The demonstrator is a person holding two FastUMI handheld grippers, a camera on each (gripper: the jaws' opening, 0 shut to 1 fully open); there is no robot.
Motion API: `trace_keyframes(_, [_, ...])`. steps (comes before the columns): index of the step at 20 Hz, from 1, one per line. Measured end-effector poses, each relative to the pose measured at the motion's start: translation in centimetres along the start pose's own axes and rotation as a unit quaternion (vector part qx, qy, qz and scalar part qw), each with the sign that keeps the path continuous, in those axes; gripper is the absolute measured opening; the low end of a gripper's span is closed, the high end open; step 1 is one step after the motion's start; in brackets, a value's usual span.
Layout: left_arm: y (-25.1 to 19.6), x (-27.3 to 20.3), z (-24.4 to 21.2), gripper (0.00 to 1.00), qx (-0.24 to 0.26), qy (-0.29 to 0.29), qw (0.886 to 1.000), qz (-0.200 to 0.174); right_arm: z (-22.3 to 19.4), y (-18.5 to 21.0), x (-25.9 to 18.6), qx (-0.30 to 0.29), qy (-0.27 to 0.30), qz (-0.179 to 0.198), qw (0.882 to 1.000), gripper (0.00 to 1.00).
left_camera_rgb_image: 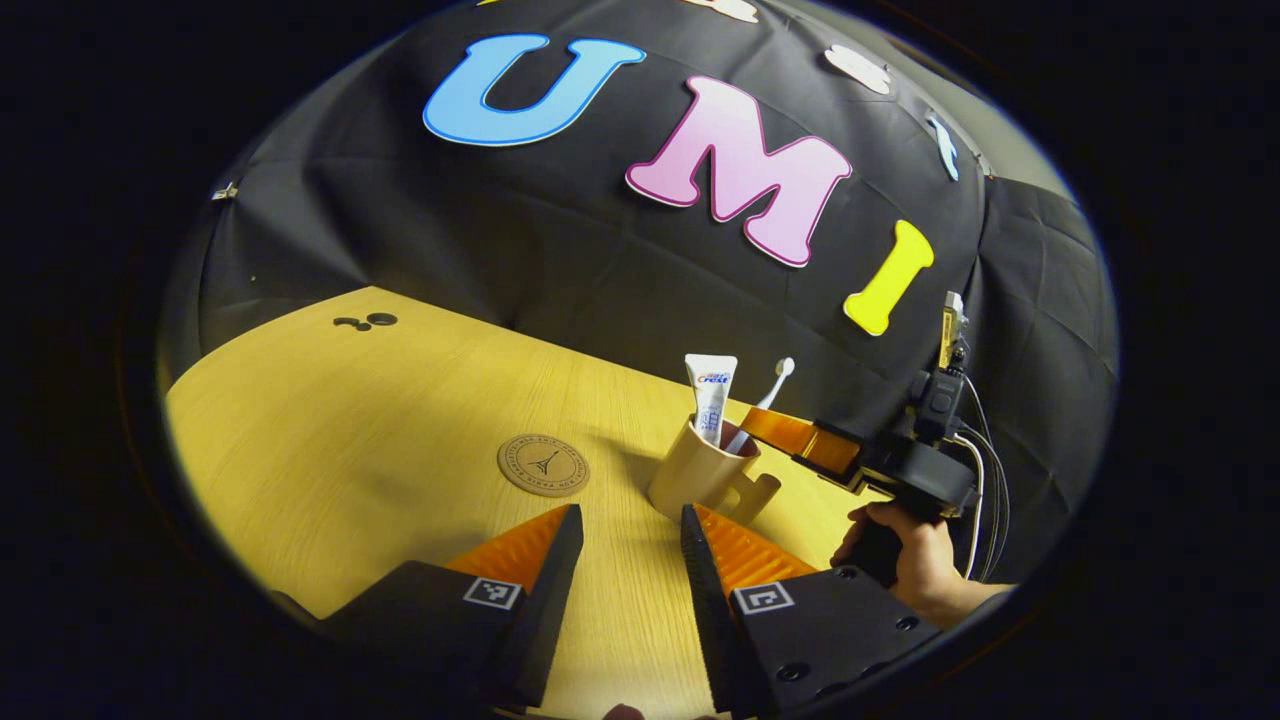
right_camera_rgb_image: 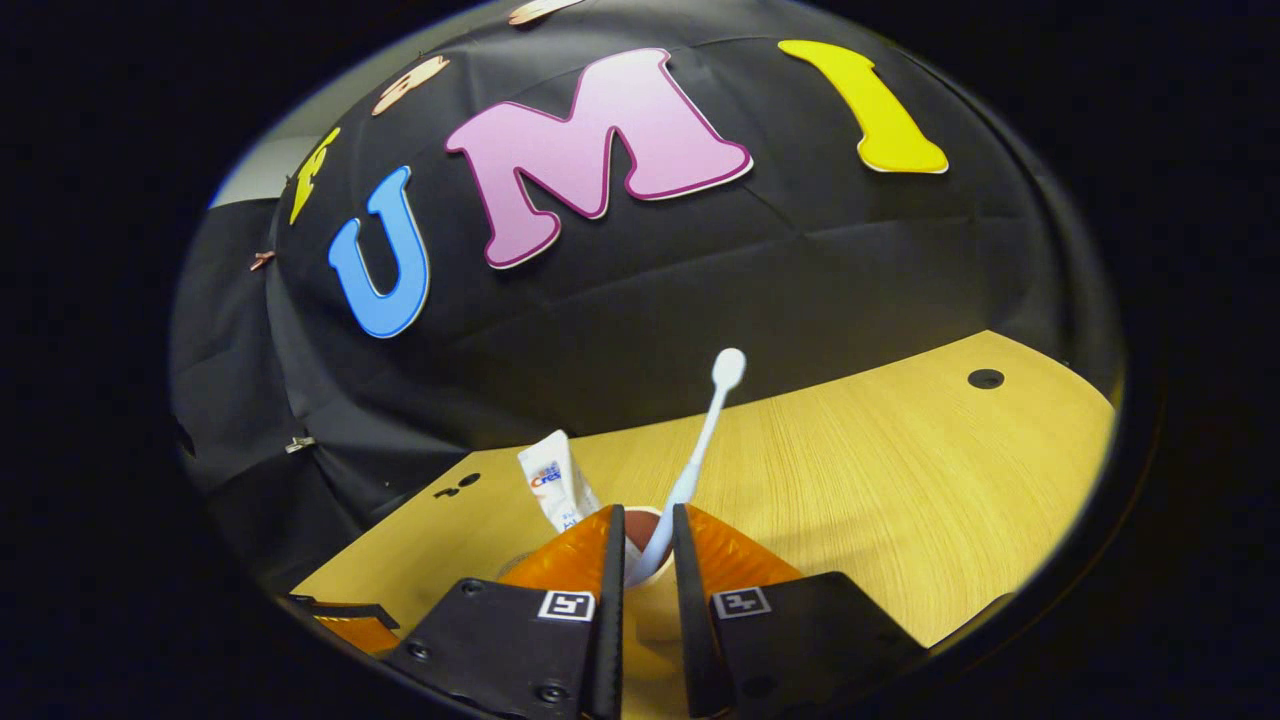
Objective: Put the toothbrush and toothpaste on the desktop into the cup, then pick up the cup and place it on the coaster on the desktop.
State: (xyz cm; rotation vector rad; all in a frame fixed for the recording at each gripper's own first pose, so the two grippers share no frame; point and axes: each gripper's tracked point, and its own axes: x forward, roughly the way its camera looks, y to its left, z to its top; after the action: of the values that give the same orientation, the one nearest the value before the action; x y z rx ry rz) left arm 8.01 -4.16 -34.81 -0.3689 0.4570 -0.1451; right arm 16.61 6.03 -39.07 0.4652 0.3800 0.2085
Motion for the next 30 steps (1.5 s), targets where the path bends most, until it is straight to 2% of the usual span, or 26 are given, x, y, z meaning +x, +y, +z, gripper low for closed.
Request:
trace_keyframes(1, [0.0, -0.1, 0.0, 0.63, -0.001, 0.0, 1.0, 0.001, -0.1, 0.2, -0.4, 0.001, 0.006, 0.003, 1.0, 0.32])
trace_keyframes(2, [0.1, -0.1, -0.1, 0.63, -0.002, 0.001, 1.0, 0.001, -0.2, 0.5, -0.9, 0.0, 0.011, 0.009, 1.0, 0.24])
trace_keyframes(5, [0.4, -0.4, -0.3, 0.63, 0.0, 0.007, 1.0, 0.005, -0.8, 1.1, -2.3, -0.009, 0.034, 0.014, 0.999, 0.24])
trace_keyframes(6, [0.4, -0.5, -0.3, 0.63, -0.001, 0.009, 1.0, 0.005, -1.0, 1.2, -2.8, -0.011, 0.044, 0.015, 0.999, 0.35])
trace_keyframes(12, [1.2, -2.2, -0.3, 0.63, 0.009, 0.026, 1.0, 0.008, -2.3, 0.8, -5.6, -0.004, 0.122, 0.01, 0.992, 0.36])
trace_keyframes(14, [1.5, -2.8, -0.3, 0.63, 0.014, 0.031, 0.999, 0.009, -2.7, 0.3, -6.3, -0.019, 0.148, 0.003, 0.989, 0.36])
trace_keyframes(15, [1.6, -3.2, -0.2, 0.63, 0.016, 0.034, 0.999, 0.009, -3.0, 0.0, -6.6, -0.027, 0.163, 0.001, 0.986, 0.36])
trace_keyframes(16, [1.7, -3.5, -0.1, 0.63, 0.02, 0.037, 0.999, 0.009, -3.3, -0.1, -7.0, -0.033, 0.18, 0.002, 0.983, 0.29])
trace_keyframes(17, [1.8, -3.8, 0.1, 0.63, 0.024, 0.038, 0.999, 0.01, -3.8, 0.2, -7.3, -0.037, 0.198, 0.006, 0.979, 0.42])
trace_keyframes(21, [2.3, -5.2, 0.2, 0.63, 0.039, 0.043, 0.998, 0.01, -4.8, 0.4, -8.1, -0.064, 0.254, 0.004, 0.965, 0.42])
trace_keyframes(24, [2.2, -6.5, 0.7, 0.63, 0.027, 0.043, 0.999, 0.003, -5.1, 0.5, -7.7, -0.079, 0.287, -0.007, 0.955, 0.42])
trace_keyframes(25, [2.4, -6.8, 0.7, 0.63, 0.023, 0.043, 0.999, 0.003, -5.5, 0.6, -7.5, -0.08, 0.302, -0.009, 0.95, 0.31])
trace_keyframes(26, [2.6, -7.3, 0.7, 0.63, 0.021, 0.047, 0.999, 0.003, -5.9, 0.8, -7.2, -0.077, 0.319, -0.009, 0.944, 0.44])
trace_keyframes(30, [3.6, -9.2, 0.8, 0.63, 0.024, 0.052, 0.998, 0.007, -6.7, 0.3, -6.2, -0.092, 0.36, -0.033, 0.928, 0.45])
